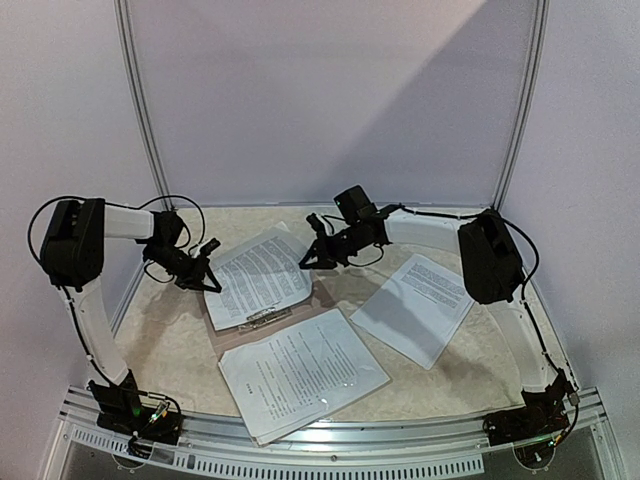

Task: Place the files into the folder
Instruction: Place the file on the spring clip of the folder.

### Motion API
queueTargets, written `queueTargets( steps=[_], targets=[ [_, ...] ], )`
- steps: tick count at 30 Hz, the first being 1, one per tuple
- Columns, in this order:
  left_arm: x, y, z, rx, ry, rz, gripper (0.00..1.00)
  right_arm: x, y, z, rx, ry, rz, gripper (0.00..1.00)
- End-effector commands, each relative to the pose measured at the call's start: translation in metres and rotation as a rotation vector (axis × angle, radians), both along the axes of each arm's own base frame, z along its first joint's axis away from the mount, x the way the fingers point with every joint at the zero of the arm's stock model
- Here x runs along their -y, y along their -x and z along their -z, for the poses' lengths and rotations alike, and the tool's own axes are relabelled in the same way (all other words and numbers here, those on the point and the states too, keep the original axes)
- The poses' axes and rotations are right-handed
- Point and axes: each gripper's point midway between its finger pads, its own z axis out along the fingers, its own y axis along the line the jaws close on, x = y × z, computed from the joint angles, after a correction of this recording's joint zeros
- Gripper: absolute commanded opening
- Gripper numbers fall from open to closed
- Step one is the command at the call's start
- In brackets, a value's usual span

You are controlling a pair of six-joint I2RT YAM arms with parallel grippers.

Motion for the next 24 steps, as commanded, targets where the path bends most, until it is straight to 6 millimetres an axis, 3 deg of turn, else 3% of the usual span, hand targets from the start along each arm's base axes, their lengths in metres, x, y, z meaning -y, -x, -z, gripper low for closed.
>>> queueTargets(
  steps=[1, 14, 21, 24],
  targets=[
    [-0.009, 0.005, 0.002, 0.008, -0.043, 0.003, 0.0, 0.003, -0.006, -0.004, 0.026, 0.007, 0.022, 0.0],
    [-0.004, 0.011, 0.009, -0.006, -0.053, 0.026, 0.0, 0.014, -0.006, 0.023, 0.035, 0.091, 0.032, 0.0],
    [-0.001, 0.013, 0.014, -0.017, -0.05, 0.038, 0.0, 0.016, -0.01, 0.033, 0.04, 0.106, 0.042, 0.08],
    [0.001, 0.014, 0.016, -0.023, -0.053, 0.049, 0.06, 0.017, -0.01, 0.036, 0.037, 0.114, 0.047, 0.11]
  ],
)
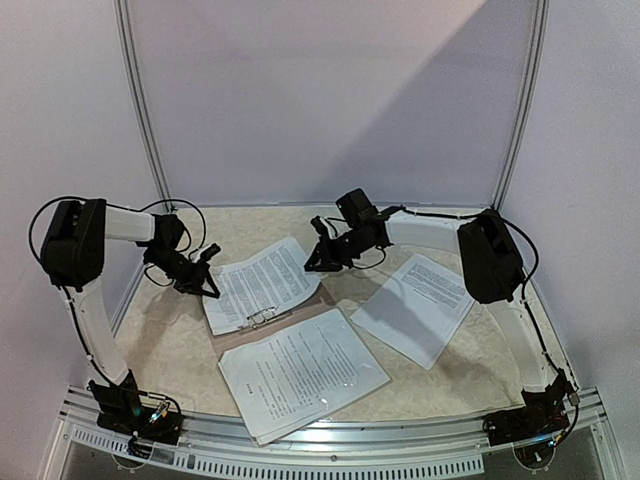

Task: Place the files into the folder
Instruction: Place the file on the spring clip of the folder.

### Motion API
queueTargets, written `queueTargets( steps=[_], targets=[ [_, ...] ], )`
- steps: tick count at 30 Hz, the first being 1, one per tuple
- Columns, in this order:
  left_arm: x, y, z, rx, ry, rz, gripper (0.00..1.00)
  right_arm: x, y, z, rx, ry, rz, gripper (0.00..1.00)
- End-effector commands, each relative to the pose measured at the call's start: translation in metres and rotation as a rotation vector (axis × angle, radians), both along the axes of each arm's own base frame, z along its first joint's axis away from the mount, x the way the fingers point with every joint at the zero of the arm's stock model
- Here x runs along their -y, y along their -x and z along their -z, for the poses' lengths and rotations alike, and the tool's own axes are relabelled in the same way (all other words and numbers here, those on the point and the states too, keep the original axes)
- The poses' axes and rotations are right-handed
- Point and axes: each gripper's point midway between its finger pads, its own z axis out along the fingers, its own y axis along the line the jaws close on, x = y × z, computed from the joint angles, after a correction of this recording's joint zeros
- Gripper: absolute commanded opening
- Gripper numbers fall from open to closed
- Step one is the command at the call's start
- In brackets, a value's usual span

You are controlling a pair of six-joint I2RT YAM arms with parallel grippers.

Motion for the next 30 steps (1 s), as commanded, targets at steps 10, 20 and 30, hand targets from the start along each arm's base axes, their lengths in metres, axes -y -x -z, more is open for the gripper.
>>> queueTargets(
  steps=[10, 20, 30],
  targets=[
    [0.002, 0.005, 0.004, -0.013, -0.038, 0.03, 0.33, 0.015, 0.002, 0.037, -0.052, 0.086, 0.029, 0.03],
    [-0.009, 0.01, 0.002, -0.026, -0.105, 0.011, 0.49, 0.015, -0.003, 0.05, -0.071, 0.079, 0.02, 0.02],
    [-0.01, 0.021, 0.005, -0.069, -0.114, 0.013, 0.63, 0.023, -0.012, 0.05, -0.052, 0.095, 0.037, 0.04]
  ],
)
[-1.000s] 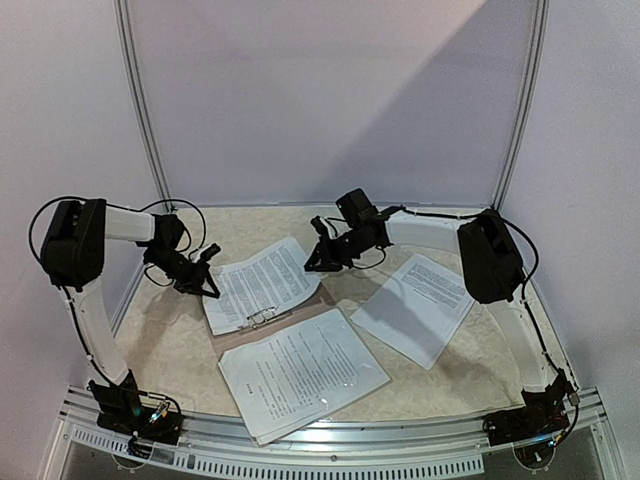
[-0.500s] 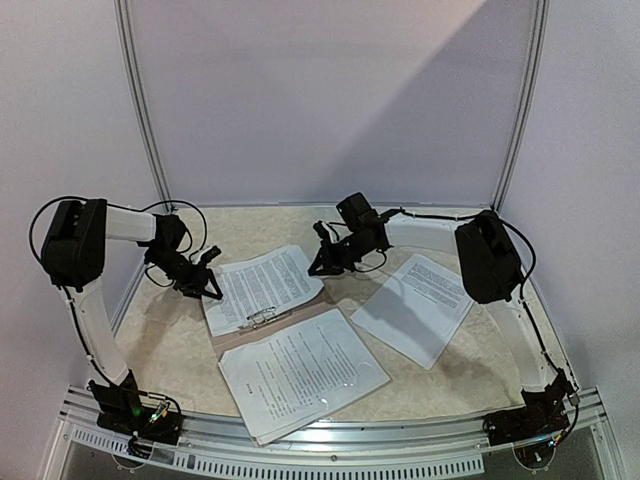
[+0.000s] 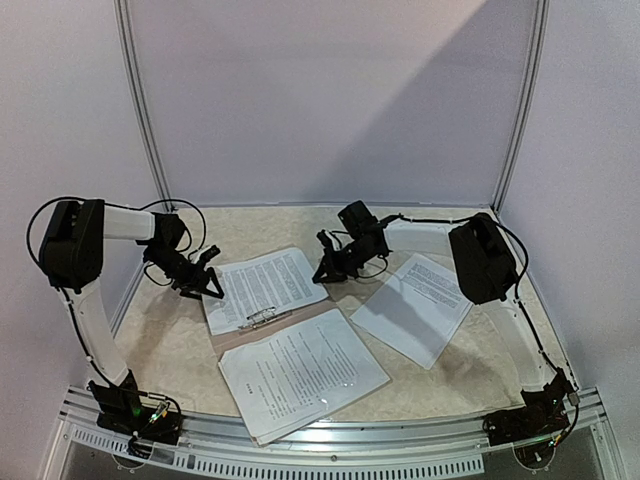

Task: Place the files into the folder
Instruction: Place the file on the spring clip of the folder.

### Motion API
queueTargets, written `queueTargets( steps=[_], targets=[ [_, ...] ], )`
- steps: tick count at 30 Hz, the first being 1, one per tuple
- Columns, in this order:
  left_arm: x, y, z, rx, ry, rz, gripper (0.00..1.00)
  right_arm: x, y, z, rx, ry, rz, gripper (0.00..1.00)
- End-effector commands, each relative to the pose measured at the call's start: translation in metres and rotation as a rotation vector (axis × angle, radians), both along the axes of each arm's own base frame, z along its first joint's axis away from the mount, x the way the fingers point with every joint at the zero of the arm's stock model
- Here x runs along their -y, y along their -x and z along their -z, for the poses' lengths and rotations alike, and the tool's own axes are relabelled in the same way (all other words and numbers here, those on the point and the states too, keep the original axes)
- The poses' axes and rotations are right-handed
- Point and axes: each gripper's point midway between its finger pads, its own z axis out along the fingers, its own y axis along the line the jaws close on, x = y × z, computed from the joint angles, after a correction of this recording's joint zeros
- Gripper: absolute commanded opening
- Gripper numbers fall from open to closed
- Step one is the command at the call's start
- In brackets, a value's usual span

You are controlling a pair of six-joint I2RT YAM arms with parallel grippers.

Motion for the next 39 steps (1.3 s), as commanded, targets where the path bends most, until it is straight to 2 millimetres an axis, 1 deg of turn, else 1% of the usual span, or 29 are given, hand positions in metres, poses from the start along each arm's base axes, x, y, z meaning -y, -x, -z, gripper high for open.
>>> queueTargets(
  steps=[1, 8, 15, 20, 23, 27, 30, 34, 39],
  targets=[
    [-0.005, 0.012, 0.005, -0.039, -0.048, 0.01, 0.63, 0.006, -0.008, 0.003, 0.011, 0.013, 0.009, 0.04],
    [-0.005, 0.017, 0.003, -0.051, -0.05, 0.015, 0.63, 0.002, -0.01, 0.002, 0.005, -0.014, 0.012, 0.04],
    [-0.005, 0.03, 0.004, -0.089, -0.049, 0.029, 0.58, -0.001, -0.008, 0.001, -0.001, -0.027, 0.005, 0.05],
    [-0.006, 0.035, 0.004, -0.099, -0.057, 0.035, 0.58, -0.003, -0.007, -0.001, -0.001, -0.033, 0.002, 0.05],
    [-0.007, 0.036, 0.003, -0.095, -0.063, 0.037, 0.58, -0.003, -0.006, 0.001, -0.003, -0.025, 0.003, 0.05],
    [-0.009, 0.038, 0.001, -0.089, -0.076, 0.039, 0.59, 0.001, -0.006, 0.006, 0.007, 0.019, 0.017, 0.1],
    [-0.01, 0.038, 0.0, -0.085, -0.08, 0.041, 0.6, 0.0, -0.008, 0.004, 0.021, 0.018, 0.019, 0.12],
    [-0.011, 0.041, 0.001, -0.091, -0.085, 0.039, 0.6, -0.003, -0.009, 0.003, 0.028, 0.015, 0.02, 0.14],
    [-0.013, 0.044, 0.001, -0.096, -0.096, 0.042, 0.61, -0.002, -0.007, 0.009, 0.021, 0.031, 0.017, 0.15]
  ],
)
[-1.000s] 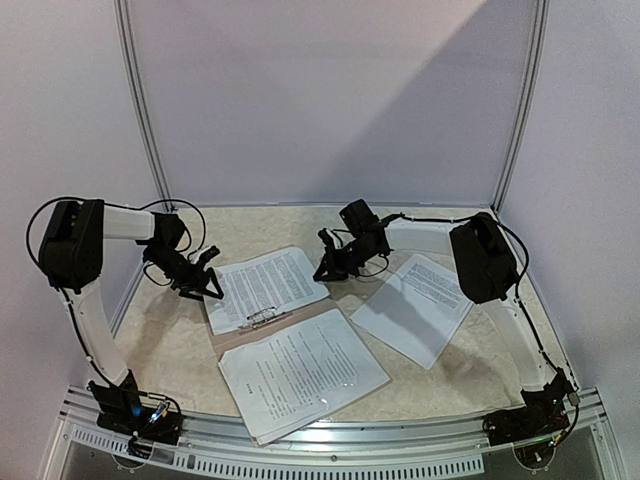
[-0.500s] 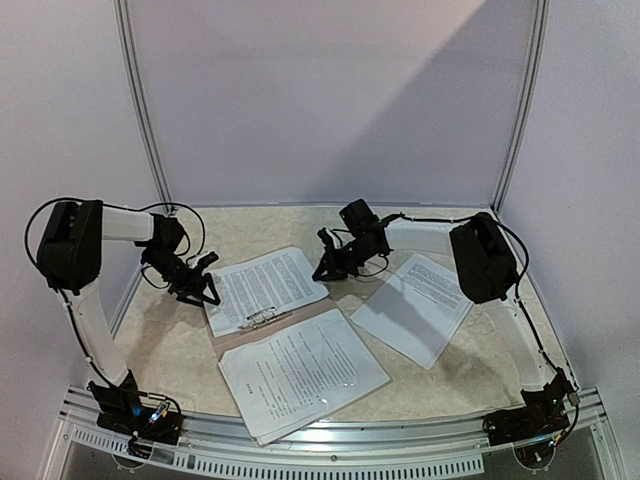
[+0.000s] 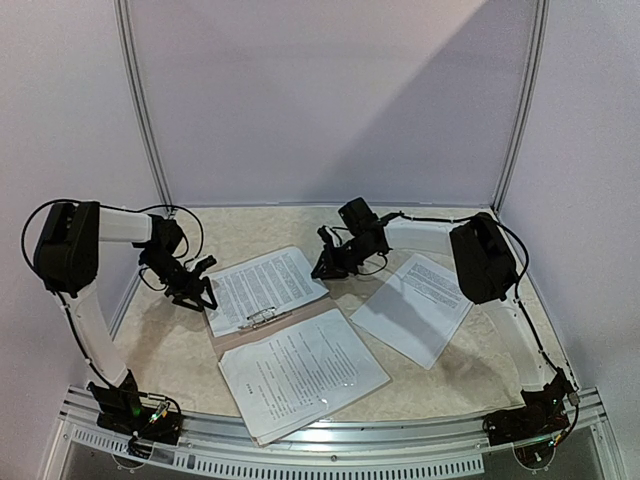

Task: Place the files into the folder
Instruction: Place the file on the spring clip of the folder.

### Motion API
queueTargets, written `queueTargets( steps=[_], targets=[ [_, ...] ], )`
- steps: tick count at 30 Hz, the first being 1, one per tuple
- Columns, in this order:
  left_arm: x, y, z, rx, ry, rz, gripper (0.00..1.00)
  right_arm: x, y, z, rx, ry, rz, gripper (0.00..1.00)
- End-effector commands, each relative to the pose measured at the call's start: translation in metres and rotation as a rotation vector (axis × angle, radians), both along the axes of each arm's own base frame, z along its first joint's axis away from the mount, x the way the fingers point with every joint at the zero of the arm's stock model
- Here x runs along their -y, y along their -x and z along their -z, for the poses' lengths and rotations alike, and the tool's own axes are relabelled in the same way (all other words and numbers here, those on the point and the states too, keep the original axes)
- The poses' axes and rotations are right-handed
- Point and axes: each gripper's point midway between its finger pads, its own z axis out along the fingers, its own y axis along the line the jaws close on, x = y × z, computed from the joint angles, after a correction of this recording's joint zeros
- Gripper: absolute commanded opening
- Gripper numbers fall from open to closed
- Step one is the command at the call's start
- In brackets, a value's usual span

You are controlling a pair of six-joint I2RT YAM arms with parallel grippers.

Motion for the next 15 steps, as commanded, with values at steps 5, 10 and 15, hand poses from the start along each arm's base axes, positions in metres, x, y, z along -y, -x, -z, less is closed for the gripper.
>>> queueTargets(
  steps=[5, 10, 15],
  targets=[
    [-0.0049, 0.0109, -0.0001, -0.005, -0.043, 0.025, 0.62, -0.0025, 0.0008, 0.014, 0.0, 0.032, -0.002, 0.16],
    [-0.0045, 0.0104, 0.0003, -0.004, -0.04, 0.022, 0.62, -0.0044, 0.0028, 0.0171, -0.009, 0.033, -0.007, 0.16],
    [-0.0032, 0.0104, 0.0008, -0.007, -0.033, 0.021, 0.62, -0.0096, 0.0042, 0.0184, -0.018, 0.026, -0.018, 0.16]
  ],
)
